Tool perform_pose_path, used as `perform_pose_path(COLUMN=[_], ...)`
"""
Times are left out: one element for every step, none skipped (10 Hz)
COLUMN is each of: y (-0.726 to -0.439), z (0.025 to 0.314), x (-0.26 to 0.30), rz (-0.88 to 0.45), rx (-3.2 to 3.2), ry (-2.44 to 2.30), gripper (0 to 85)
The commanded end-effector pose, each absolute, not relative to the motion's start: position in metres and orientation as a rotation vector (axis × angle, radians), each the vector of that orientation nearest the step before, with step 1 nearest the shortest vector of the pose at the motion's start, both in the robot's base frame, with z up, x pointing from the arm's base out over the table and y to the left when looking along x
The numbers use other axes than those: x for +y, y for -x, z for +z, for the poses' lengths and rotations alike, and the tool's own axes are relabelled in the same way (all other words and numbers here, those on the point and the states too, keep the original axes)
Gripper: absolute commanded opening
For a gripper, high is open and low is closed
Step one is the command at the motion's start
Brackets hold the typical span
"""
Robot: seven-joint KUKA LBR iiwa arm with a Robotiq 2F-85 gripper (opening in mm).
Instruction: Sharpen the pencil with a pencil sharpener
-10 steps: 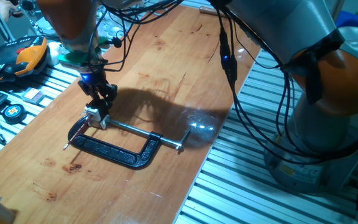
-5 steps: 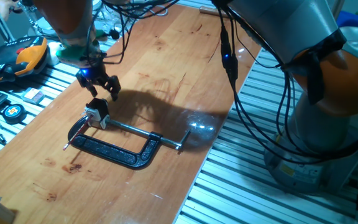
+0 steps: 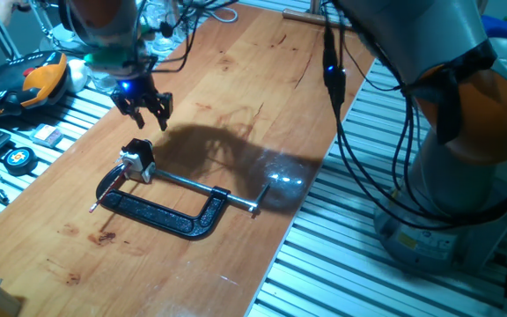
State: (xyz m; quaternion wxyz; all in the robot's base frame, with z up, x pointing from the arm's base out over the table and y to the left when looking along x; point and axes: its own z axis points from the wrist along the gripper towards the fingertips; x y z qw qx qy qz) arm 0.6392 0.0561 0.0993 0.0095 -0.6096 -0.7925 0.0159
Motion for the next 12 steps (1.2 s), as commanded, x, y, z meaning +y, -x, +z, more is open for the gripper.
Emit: perform_pose_path(y=[-0.637,-0.634,-0.632,-0.632,-0.634,-0.637,-0.638,-0.636,-0.634,-0.631,-0.628,-0.625], z=[0.104,0.11,0.117,0.124,0.133,0.141,0.147,0.149,0.151,0.155,0.159,0.162], x=[0.056,0.056,0.057,0.059,0.063,0.063,0.061,0.058,0.058,0.059,0.06,0.06], rz=[0.05,0.056,0.056,0.057,0.092,0.093,0.061,0.026,0.0,-0.002,0.0,0.001], rx=[-2.506,-2.551,-2.594,-2.625,-2.66,-2.681,-2.704,-2.754,-2.816,-2.874,-2.928,-2.965], ry=[1.864,1.805,1.736,1.682,1.632,1.58,1.513,1.444,1.371,1.286,1.185,1.085], gripper=[0.0,0.0,0.0,0.0,0.0,0.0,0.0,0.0,0.0,0.0,0.0,0.0])
